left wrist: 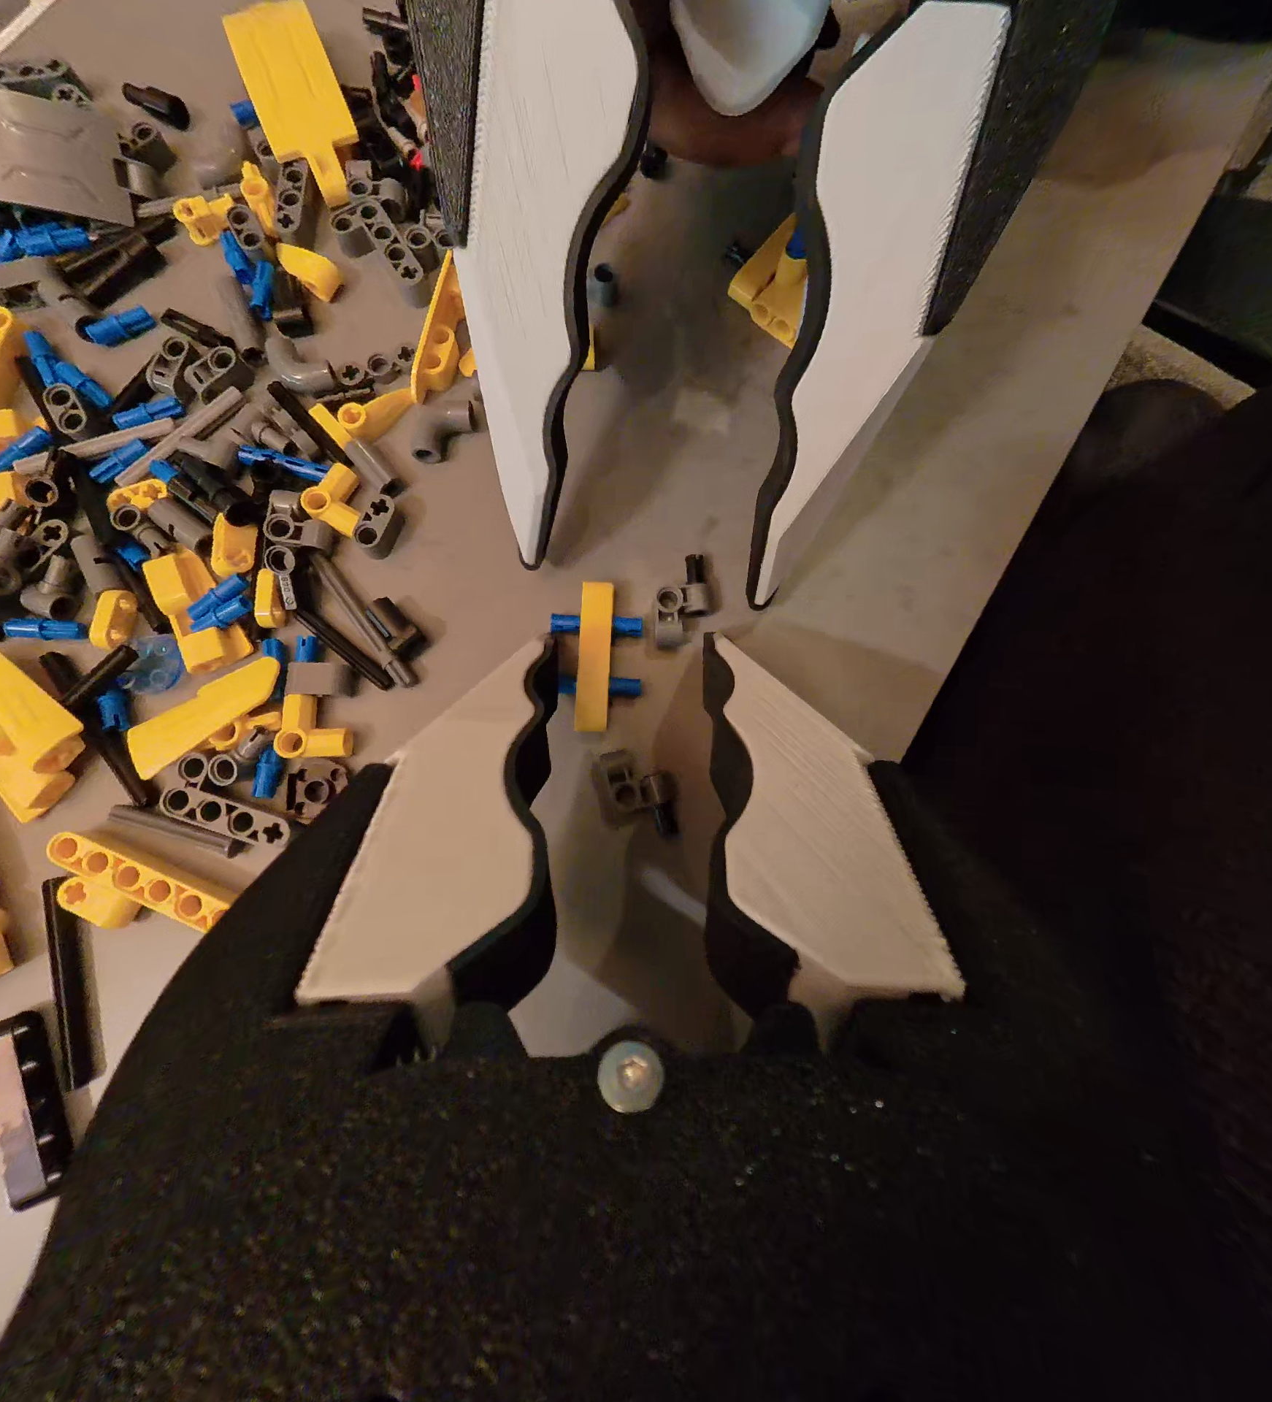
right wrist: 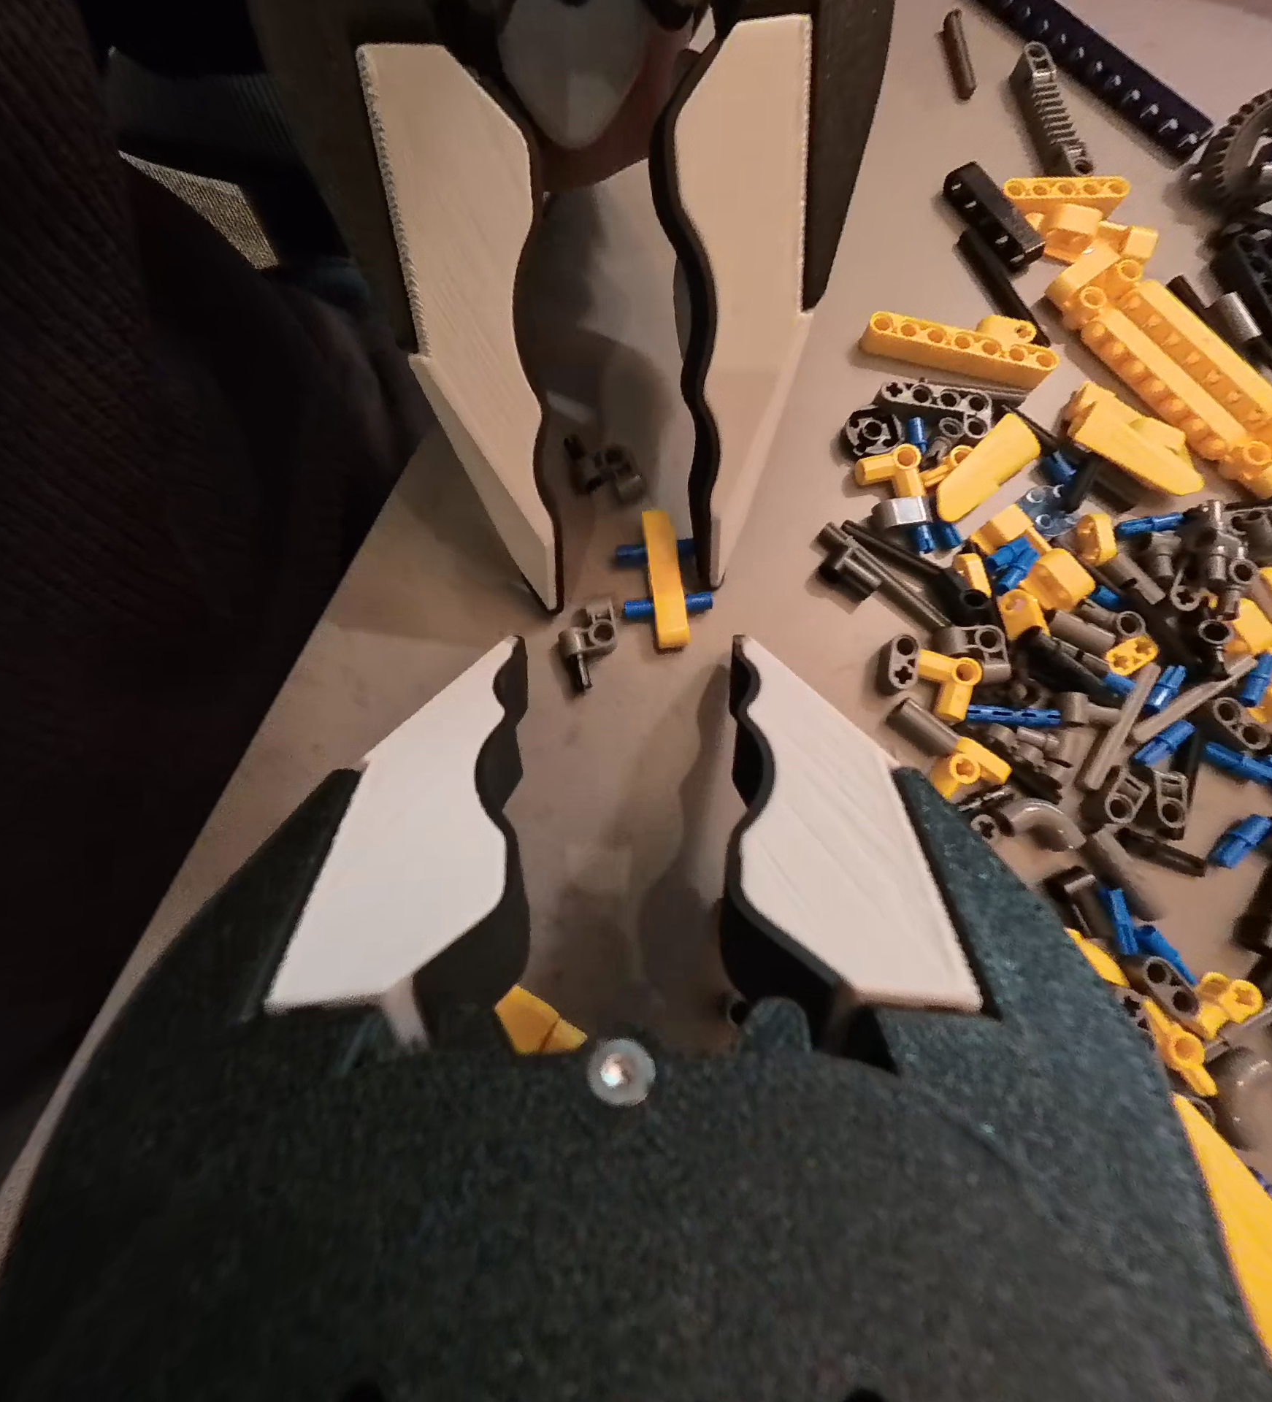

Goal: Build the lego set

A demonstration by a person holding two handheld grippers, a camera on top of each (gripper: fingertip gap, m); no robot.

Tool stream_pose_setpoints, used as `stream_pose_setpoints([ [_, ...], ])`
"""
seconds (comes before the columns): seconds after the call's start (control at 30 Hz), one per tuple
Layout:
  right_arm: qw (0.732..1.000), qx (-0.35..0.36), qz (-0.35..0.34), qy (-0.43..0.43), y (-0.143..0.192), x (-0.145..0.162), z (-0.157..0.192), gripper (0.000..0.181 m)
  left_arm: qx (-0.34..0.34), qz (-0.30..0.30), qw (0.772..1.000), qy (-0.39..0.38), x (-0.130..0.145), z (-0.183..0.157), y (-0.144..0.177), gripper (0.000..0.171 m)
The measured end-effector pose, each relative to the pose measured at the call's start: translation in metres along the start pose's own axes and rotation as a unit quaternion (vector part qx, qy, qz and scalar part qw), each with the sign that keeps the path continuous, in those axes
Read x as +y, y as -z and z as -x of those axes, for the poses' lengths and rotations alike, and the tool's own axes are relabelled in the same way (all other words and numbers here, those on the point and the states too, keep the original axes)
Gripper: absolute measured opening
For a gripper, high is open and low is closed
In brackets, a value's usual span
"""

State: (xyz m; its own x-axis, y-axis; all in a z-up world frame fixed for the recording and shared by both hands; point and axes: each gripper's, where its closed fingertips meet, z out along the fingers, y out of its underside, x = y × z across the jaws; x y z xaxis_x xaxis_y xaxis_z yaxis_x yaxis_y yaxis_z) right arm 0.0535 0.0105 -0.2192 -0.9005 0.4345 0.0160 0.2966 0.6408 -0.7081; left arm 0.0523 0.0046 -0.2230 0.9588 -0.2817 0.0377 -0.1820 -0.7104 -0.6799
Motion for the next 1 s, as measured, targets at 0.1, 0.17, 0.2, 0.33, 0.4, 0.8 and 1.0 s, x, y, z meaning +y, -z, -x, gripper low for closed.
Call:
stream_pose_setpoints([
  [0.1, 1.000, -0.006, -0.005, 0.007, -0.0004, -0.0003, 0.0013, 0.049, -0.006, 0.002, 1.000, -0.006, -0.0002, 0.0021, -0.0004, 0.037],
  [0.17, 1.000, -0.002, -0.004, 0.020, -0.0015, 0.0004, 0.0020, 0.046, -0.012, 0.003, 1.000, -0.010, 0.0000, 0.0039, -0.0001, 0.036],
  [0.2, 1.000, 0.001, -0.001, 0.024, -0.0021, 0.0011, 0.0020, 0.045, -0.011, 0.004, 1.000, -0.010, 0.0004, 0.0038, 0.0000, 0.036],
  [0.33, 0.999, 0.005, 0.000, 0.032, -0.0027, 0.0011, 0.0017, 0.039, -0.012, 0.004, 1.000, -0.012, 0.0011, 0.0038, 0.0003, 0.028],
  [0.4, 0.999, 0.005, -0.001, 0.032, -0.0028, 0.0011, 0.0016, 0.037, -0.011, 0.004, 1.000, -0.012, 0.0013, 0.0036, 0.0005, 0.026],
  [0.8, 1.000, 0.000, -0.003, 0.031, -0.0030, 0.0015, 0.0007, 0.032, -0.008, 0.004, 1.000, -0.019, 0.0017, 0.0035, 0.0006, 0.025],
  [1.0, 1.000, 0.000, -0.004, 0.029, -0.0030, 0.0016, -0.0001, 0.032, -0.006, 0.004, 1.000, -0.022, 0.0016, 0.0030, 0.0006, 0.024],
])
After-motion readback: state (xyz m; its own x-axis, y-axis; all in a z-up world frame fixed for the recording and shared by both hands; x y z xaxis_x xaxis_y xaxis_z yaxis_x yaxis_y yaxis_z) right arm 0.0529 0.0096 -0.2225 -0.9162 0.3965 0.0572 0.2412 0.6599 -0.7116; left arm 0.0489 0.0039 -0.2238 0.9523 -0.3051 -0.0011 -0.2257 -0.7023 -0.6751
